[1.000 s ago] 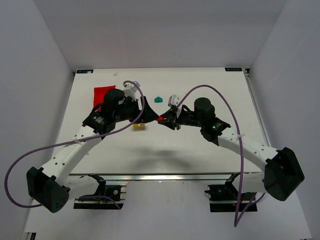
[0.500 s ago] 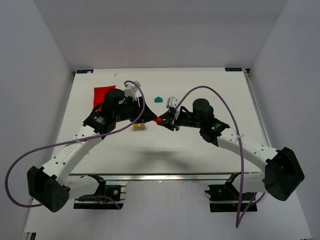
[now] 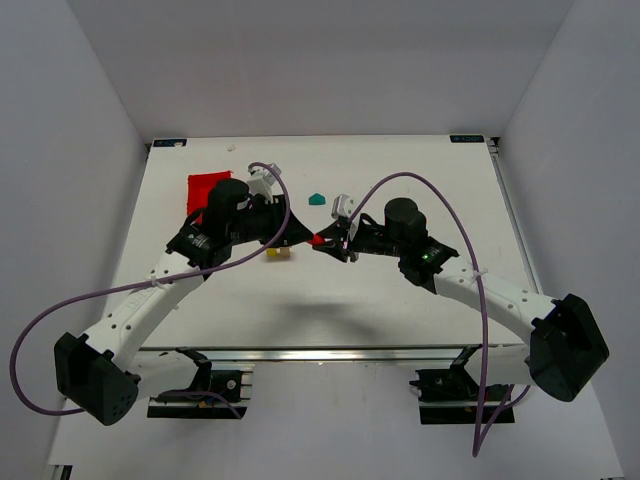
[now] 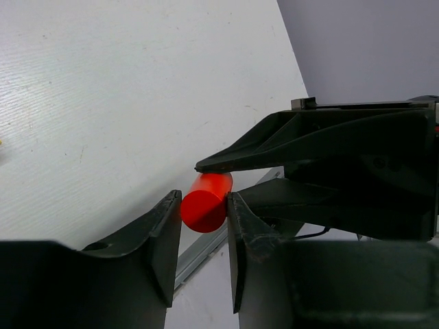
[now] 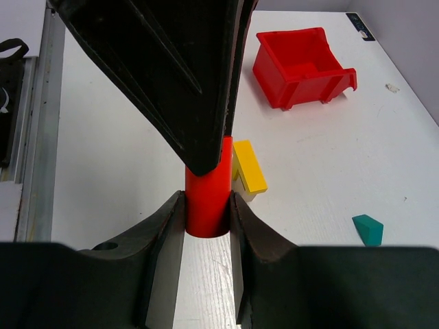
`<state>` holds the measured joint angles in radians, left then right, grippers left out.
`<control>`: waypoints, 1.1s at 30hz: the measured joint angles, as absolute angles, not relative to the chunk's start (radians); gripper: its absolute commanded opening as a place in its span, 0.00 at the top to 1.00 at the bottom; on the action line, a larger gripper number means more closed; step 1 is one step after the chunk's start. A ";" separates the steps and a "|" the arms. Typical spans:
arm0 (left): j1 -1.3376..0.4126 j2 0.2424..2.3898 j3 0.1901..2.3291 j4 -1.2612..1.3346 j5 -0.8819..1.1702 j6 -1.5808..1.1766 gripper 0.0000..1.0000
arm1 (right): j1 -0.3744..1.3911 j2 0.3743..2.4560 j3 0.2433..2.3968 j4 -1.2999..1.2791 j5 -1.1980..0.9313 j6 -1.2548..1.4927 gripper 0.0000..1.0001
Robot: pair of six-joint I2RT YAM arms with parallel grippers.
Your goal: Build the wood block tower
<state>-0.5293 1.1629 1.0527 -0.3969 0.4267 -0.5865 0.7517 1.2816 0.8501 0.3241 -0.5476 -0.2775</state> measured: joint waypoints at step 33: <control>-0.527 1.707 1.563 -1.020 -0.293 -0.535 0.93 | 0.733 1.272 0.803 -0.059 0.258 -0.134 0.11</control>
